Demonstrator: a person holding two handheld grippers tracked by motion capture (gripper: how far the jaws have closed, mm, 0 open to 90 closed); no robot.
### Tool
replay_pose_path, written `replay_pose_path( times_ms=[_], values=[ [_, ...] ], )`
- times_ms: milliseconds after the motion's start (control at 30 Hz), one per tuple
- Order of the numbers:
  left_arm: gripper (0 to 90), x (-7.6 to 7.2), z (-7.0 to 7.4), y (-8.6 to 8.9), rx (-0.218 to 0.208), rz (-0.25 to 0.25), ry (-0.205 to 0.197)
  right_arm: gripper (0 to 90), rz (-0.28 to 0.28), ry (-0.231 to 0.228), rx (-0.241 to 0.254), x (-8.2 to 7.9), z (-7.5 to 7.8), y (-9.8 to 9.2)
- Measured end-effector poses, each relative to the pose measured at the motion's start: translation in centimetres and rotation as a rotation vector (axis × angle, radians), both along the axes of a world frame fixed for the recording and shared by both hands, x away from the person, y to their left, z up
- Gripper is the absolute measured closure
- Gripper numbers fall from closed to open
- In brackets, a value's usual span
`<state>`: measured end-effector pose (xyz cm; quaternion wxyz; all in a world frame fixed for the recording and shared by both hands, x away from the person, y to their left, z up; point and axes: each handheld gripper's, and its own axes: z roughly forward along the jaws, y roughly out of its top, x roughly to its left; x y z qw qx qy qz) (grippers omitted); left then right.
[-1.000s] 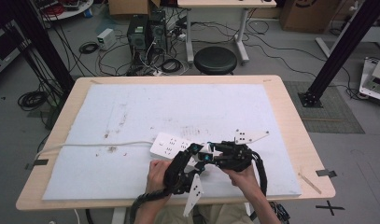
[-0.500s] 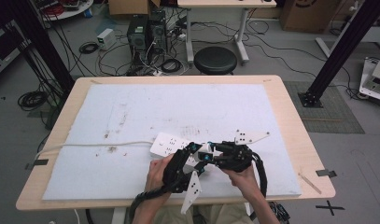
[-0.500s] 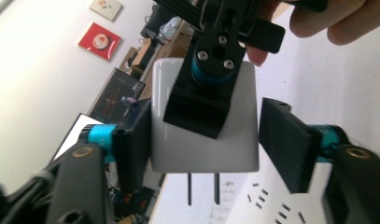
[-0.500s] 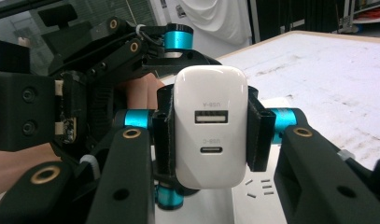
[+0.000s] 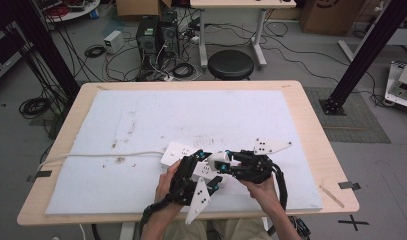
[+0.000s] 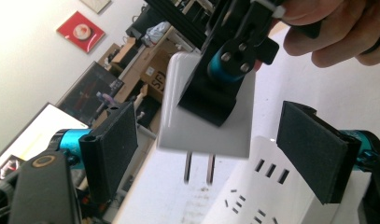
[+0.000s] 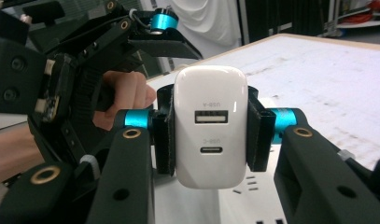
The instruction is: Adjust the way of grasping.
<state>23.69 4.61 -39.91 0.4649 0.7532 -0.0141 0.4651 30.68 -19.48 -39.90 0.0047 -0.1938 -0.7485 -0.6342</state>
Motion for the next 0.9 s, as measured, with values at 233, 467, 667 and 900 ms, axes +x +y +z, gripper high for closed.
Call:
replay_pose_path(
  times_ms=[233,467,667,900],
  values=[
    [20.6,0.5,0.5,1.8,-0.106,0.014,0.079,63.3,-0.038,-0.012,-0.01,0.2,-0.1,-0.7],
    [20.6,1.0,0.6,3.4,-0.211,0.008,0.174,63.3,-0.065,-0.023,-0.016,0.1,-0.1,-1.3],
    [20.6,1.4,0.7,5.6,-0.35,0.013,0.281,63.3,-0.088,-0.047,-0.029,0.0,-0.1,-1.9],
    [20.6,1.9,0.4,9.4,-0.451,0.072,0.405,63.3,-0.118,-0.07,-0.04,-0.3,0.1,-2.6]
  ],
)
